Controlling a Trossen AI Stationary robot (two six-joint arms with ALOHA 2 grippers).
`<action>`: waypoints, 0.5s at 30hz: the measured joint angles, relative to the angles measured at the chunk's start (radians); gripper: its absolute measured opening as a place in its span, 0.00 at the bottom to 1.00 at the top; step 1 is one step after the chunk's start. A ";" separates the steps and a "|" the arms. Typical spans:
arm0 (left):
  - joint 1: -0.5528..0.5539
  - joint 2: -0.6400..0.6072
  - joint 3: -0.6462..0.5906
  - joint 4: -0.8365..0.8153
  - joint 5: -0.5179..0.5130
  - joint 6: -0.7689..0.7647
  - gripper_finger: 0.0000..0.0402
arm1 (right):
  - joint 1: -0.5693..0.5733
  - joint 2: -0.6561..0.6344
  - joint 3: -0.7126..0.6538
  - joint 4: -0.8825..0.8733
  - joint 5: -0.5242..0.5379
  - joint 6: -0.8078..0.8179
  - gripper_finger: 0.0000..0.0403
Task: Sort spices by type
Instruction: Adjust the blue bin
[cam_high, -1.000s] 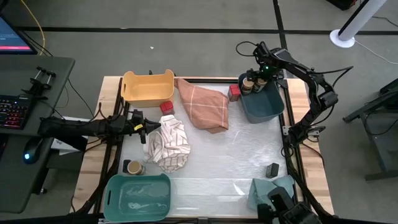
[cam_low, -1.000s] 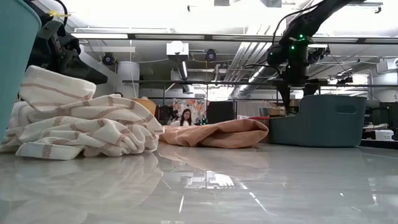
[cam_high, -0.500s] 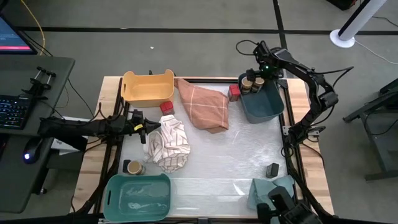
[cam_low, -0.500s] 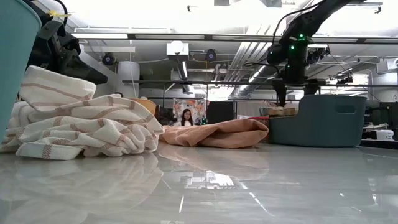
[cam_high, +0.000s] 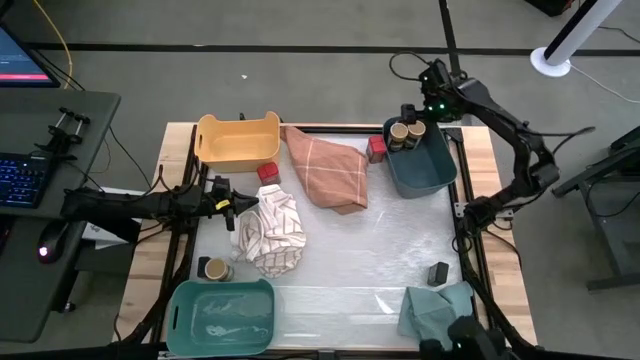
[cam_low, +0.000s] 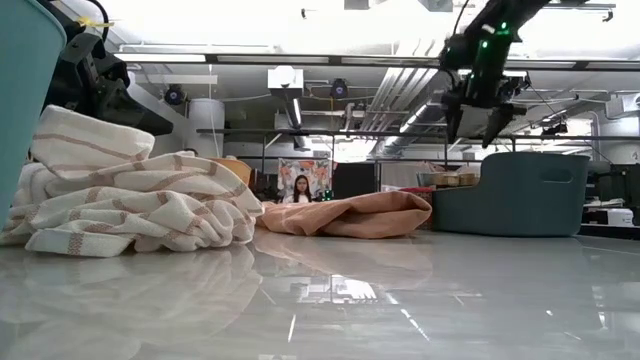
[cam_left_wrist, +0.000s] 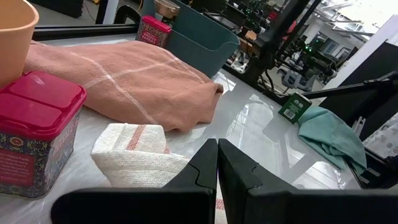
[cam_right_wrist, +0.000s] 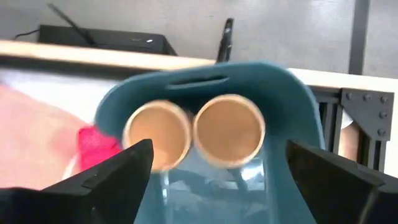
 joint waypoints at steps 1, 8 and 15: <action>0.000 0.000 0.000 0.000 0.000 0.000 0.00 | 0.011 -0.014 0.000 -0.020 0.002 0.003 0.86; 0.000 0.000 0.000 0.000 0.000 0.000 0.00 | 0.076 -0.091 0.000 -0.192 0.192 0.107 0.56; 0.000 0.000 0.000 0.000 0.000 0.000 0.00 | 0.105 -0.107 0.000 -0.298 0.321 0.184 0.04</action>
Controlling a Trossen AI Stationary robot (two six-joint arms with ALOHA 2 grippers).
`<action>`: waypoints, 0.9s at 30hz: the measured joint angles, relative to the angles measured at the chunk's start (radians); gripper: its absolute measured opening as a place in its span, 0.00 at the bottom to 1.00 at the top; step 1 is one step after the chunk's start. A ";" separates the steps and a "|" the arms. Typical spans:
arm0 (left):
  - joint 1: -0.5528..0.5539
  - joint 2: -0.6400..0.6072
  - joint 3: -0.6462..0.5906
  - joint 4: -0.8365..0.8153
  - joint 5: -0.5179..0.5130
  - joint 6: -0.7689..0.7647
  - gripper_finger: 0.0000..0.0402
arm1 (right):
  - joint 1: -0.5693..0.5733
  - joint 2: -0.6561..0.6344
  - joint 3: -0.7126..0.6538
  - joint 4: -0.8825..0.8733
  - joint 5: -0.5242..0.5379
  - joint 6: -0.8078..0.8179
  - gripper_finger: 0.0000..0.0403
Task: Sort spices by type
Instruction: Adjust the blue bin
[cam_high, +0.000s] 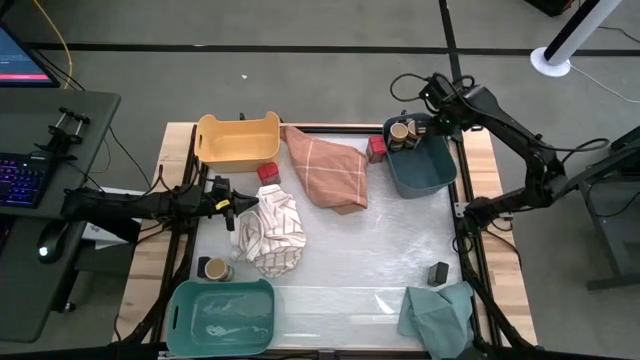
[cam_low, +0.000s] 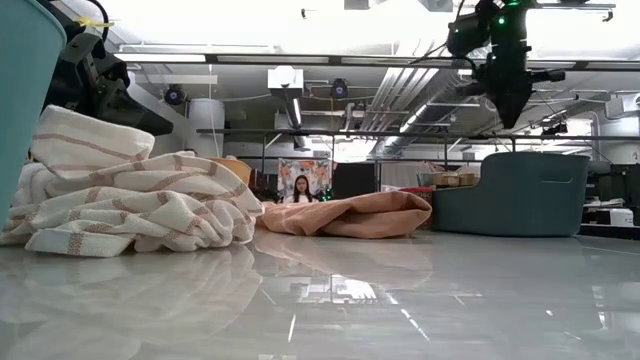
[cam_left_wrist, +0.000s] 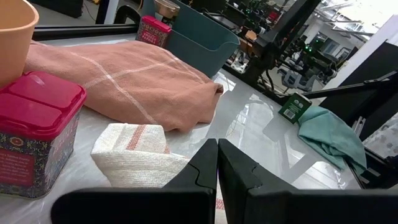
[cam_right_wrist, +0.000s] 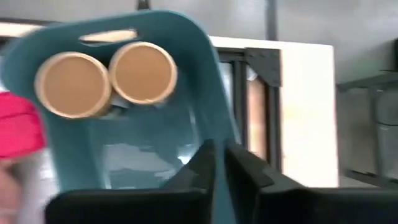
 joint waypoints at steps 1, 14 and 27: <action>0.000 0.000 0.000 0.000 0.000 0.000 0.00 | 0.002 0.000 -0.004 -0.010 0.016 0.004 0.04; 0.000 0.000 0.000 -0.002 0.000 0.000 0.00 | 0.032 -0.001 -0.275 -0.051 0.120 0.251 0.01; 0.000 0.000 0.000 0.000 0.000 0.000 0.00 | 0.036 -0.002 -0.318 -0.051 0.112 0.233 0.00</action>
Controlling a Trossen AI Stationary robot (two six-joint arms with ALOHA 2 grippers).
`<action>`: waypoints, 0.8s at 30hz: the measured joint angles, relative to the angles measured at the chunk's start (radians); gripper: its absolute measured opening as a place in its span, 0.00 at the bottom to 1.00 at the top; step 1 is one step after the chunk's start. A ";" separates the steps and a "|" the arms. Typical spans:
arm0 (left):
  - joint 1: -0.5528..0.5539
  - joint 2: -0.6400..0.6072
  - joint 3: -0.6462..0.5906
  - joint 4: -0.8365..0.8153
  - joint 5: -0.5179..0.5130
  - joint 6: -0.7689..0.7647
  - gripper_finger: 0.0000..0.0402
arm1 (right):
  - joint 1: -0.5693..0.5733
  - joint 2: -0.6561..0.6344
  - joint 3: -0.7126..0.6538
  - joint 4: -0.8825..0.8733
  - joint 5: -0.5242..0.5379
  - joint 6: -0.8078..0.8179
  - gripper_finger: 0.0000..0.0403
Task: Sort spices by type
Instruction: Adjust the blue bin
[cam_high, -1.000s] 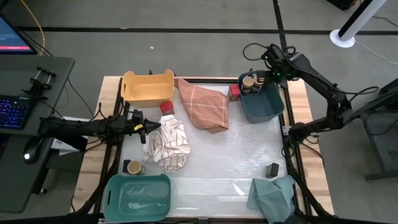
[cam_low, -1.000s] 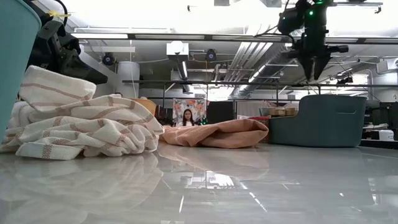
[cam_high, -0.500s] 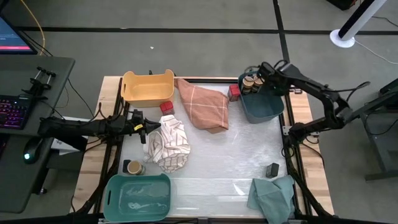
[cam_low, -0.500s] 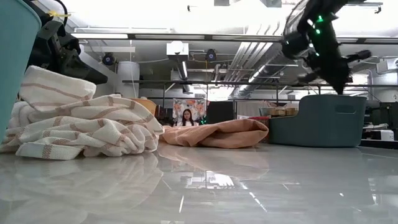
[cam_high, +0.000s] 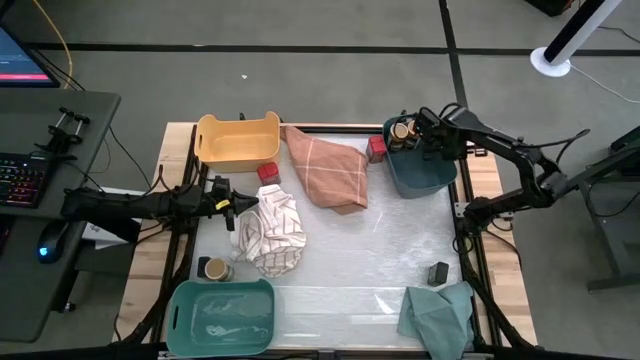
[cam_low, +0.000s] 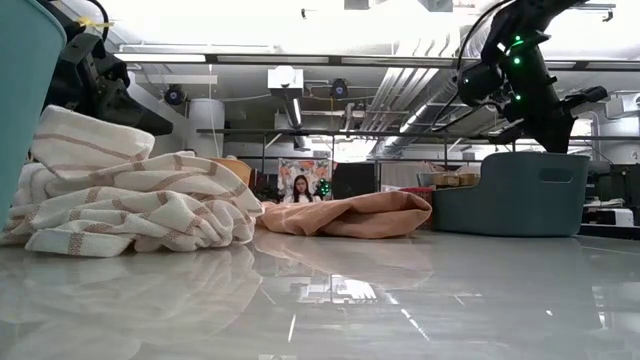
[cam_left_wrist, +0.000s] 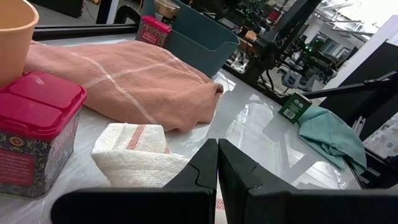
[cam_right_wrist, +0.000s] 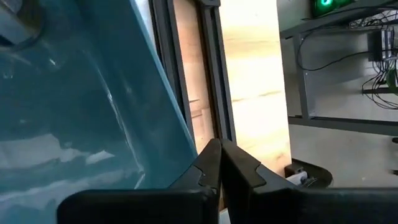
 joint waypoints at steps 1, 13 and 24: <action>0.000 0.000 0.000 0.000 0.000 0.000 0.00 | 0.000 0.000 0.000 0.000 -0.010 -0.006 0.00; 0.000 0.000 0.000 0.000 0.000 0.000 0.00 | 0.009 0.000 0.000 -0.018 -0.106 -0.057 0.00; 0.000 0.000 0.000 0.000 0.000 0.000 0.00 | 0.139 -0.001 0.001 -0.042 -0.185 0.004 0.00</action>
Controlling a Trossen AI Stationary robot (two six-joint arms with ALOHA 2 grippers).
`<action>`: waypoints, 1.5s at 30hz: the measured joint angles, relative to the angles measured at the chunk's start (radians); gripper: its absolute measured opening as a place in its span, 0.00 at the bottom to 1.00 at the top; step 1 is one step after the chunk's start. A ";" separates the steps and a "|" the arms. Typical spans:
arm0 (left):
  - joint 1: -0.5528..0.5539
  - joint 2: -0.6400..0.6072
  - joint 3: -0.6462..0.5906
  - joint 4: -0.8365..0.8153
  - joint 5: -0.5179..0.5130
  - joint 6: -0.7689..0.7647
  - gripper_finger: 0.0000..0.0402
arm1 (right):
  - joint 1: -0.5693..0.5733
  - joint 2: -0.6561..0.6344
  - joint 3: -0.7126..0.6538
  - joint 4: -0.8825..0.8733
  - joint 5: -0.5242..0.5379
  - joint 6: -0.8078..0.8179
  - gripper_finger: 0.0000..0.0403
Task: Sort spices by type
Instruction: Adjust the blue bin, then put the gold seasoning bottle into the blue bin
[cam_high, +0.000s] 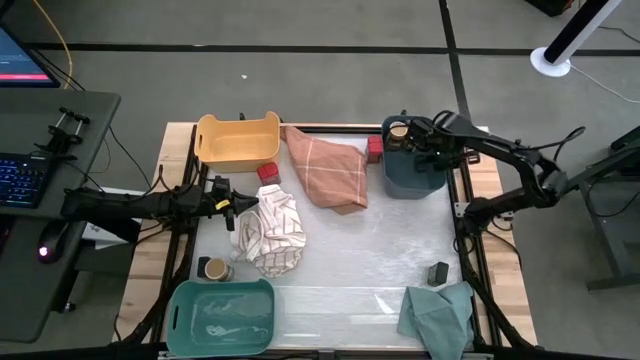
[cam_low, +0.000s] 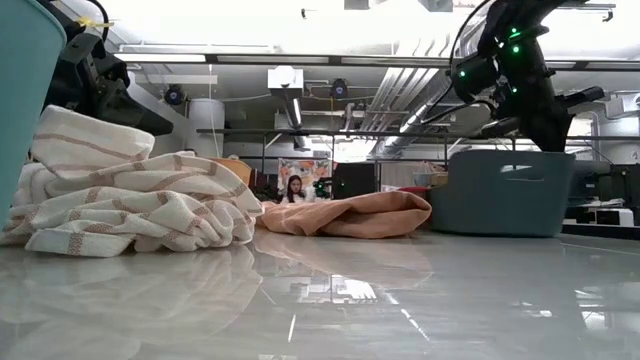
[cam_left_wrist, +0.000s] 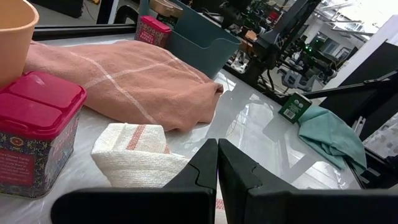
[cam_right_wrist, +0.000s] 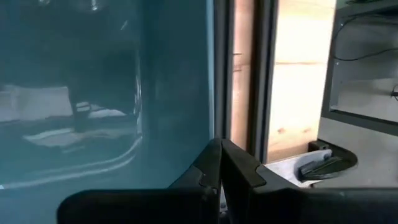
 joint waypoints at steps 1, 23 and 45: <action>0.000 0.000 0.000 0.000 0.000 0.000 0.00 | 0.014 0.000 0.000 -0.008 -0.001 0.013 0.00; 0.000 0.000 0.000 0.000 0.000 0.000 0.00 | 0.027 -0.288 0.253 0.394 -0.052 -0.144 0.00; 0.000 0.000 0.000 0.059 0.012 -0.178 0.00 | 0.307 -0.077 0.078 1.103 -0.537 -0.216 0.00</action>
